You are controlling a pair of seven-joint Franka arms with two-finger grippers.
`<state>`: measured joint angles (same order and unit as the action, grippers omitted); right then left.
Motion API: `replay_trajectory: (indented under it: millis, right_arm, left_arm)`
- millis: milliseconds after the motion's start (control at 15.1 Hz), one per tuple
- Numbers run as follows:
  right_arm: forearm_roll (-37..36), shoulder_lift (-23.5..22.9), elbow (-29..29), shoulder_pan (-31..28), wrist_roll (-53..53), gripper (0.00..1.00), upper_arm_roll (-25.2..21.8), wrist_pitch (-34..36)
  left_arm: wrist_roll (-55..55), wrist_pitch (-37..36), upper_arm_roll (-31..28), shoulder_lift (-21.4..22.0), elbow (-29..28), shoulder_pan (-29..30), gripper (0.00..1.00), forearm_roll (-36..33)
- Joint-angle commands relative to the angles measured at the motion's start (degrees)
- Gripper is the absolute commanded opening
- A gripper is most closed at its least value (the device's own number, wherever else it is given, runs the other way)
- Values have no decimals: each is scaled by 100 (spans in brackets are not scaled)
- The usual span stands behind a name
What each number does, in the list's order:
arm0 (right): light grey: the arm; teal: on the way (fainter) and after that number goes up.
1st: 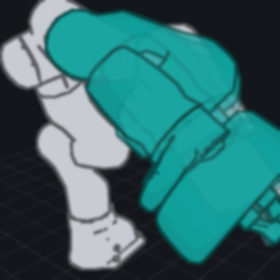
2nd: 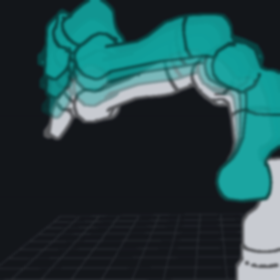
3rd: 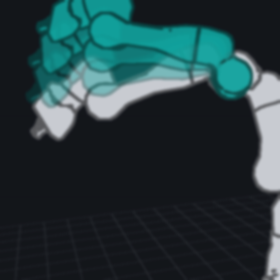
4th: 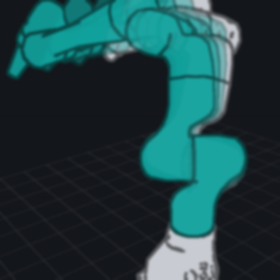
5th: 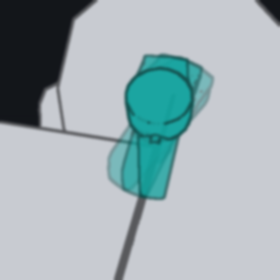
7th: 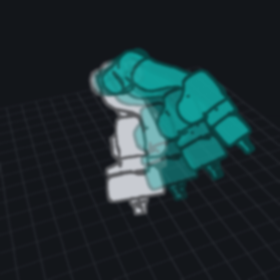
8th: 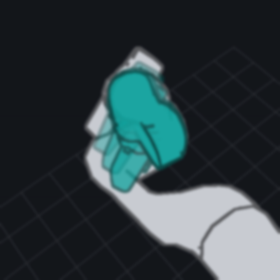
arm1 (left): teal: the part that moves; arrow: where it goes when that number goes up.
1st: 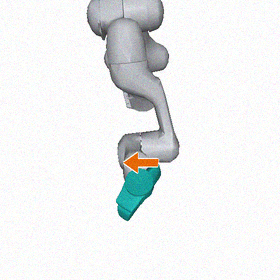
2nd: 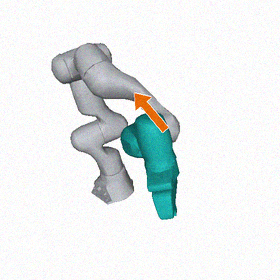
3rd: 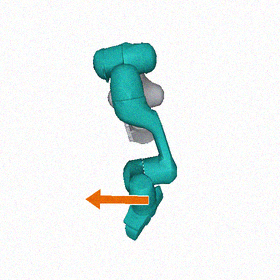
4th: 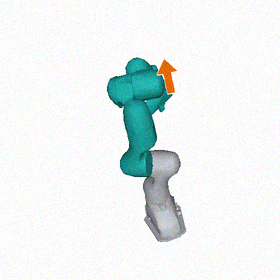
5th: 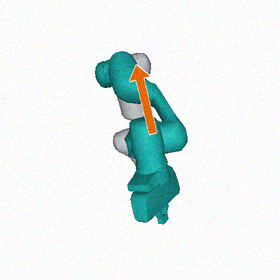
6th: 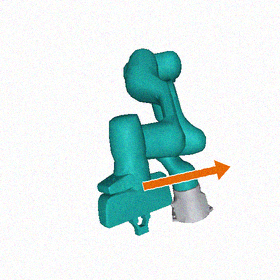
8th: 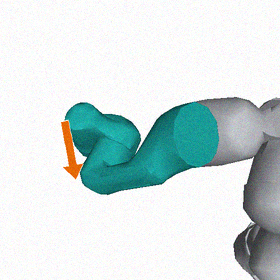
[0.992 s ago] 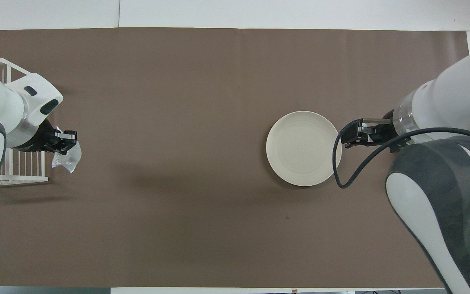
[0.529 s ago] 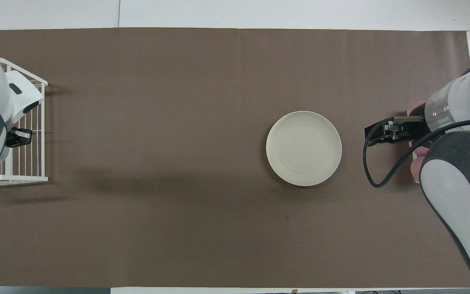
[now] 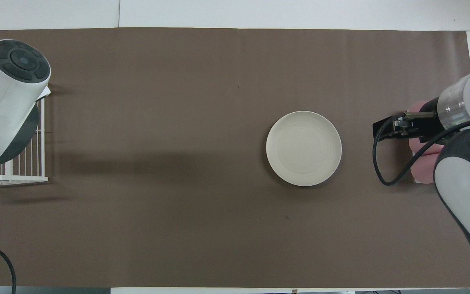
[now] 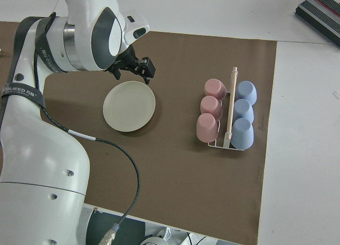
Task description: Wipe plate with sponge
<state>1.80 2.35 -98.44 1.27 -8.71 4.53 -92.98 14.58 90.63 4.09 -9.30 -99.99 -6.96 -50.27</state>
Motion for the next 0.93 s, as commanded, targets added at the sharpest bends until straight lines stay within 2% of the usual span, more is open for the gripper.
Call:
replay_trajectory:
  millis: [0, 265, 529, 860]
  right_arm:
    - [-93, 55, -70, 109, 220, 100, -146, 25]
    - [-93, 37, -18, 119, 352, 100, -163, 43]
    - [-49, -7, 79, 110, 623, 100, -365, 43]
    - [-84, -68, 245, 110, 782, 100, -506, 16]
  left_arm:
    - [562, 401, 4, -325, 14, 63, 0, -429]
    - [967, 1088, 4, -388, -284, 370, 0, -1072]
    - [1485, 1316, 21, -371, -521, 414, 0, -1046]
    - [1574, 1388, 22, -353, -645, 371, 0, -888]
